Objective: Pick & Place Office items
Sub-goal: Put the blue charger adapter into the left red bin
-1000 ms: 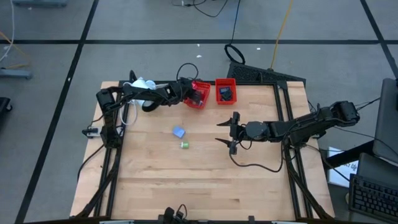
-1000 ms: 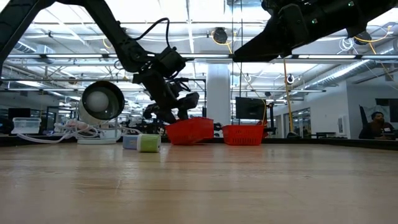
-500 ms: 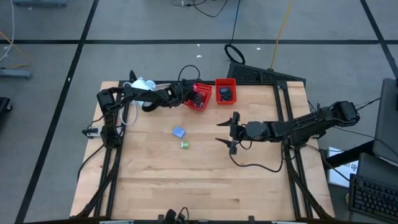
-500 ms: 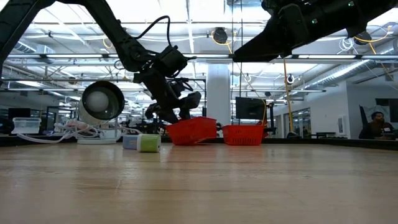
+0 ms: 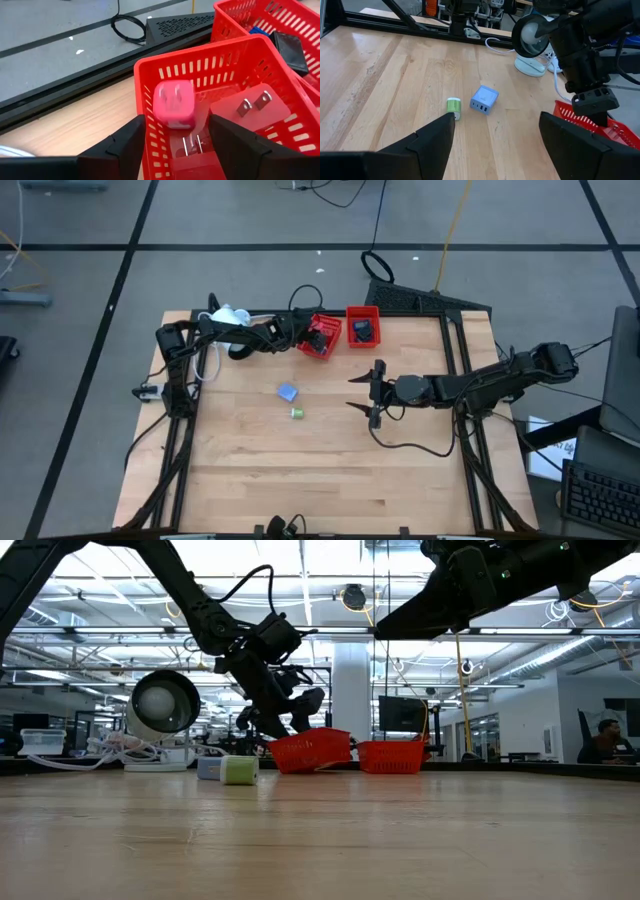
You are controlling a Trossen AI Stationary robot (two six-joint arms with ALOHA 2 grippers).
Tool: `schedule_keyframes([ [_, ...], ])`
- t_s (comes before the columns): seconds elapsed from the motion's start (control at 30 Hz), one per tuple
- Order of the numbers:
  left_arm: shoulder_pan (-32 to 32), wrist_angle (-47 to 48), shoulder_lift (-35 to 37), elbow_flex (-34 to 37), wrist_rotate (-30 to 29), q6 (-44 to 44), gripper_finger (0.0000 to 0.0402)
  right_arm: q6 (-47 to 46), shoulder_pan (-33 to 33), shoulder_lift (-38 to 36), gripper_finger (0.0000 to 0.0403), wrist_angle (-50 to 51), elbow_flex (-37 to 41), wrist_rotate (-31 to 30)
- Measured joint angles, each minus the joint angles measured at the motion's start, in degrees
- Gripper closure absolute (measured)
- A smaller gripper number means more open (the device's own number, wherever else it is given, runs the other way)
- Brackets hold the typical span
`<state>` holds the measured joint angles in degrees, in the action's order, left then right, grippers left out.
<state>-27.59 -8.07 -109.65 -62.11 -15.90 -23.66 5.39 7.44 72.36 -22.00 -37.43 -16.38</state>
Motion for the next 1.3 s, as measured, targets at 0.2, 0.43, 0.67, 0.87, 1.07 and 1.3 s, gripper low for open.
schedule_keyframes([
  [0.2, 0.02, 0.94, 2.11, 0.09, 0.37, 3.73, 0.0175, 0.00, 0.00, 0.00, 0.0124, 0.02, 0.00, 0.00],
  [0.43, 0.40, 5.75, 8.66, 0.09, 0.86, 5.58, 0.0174, -0.02, -0.01, 0.00, 0.0124, 0.29, 0.00, 0.02],
  [0.67, 3.04, 19.46, 13.44, 0.07, 0.96, 7.41, 0.0174, -0.19, 0.07, 0.00, 0.0124, 0.43, 0.00, 0.02],
  [0.87, 8.43, 27.08, 15.39, 0.07, 0.96, 7.64, 0.0174, -0.61, 0.09, 0.00, 0.0124, 0.89, 0.00, 0.02],
  [1.07, 16.49, 27.63, 16.75, 0.07, 1.02, 10.66, 0.0174, -1.29, 0.09, 0.00, 0.0124, 1.25, 0.00, 0.02],
  [1.3, 25.03, 30.97, 19.02, 0.04, 1.04, 14.18, 0.0174, -1.70, 0.16, 0.00, 0.0124, 1.71, -0.02, 0.04],
])
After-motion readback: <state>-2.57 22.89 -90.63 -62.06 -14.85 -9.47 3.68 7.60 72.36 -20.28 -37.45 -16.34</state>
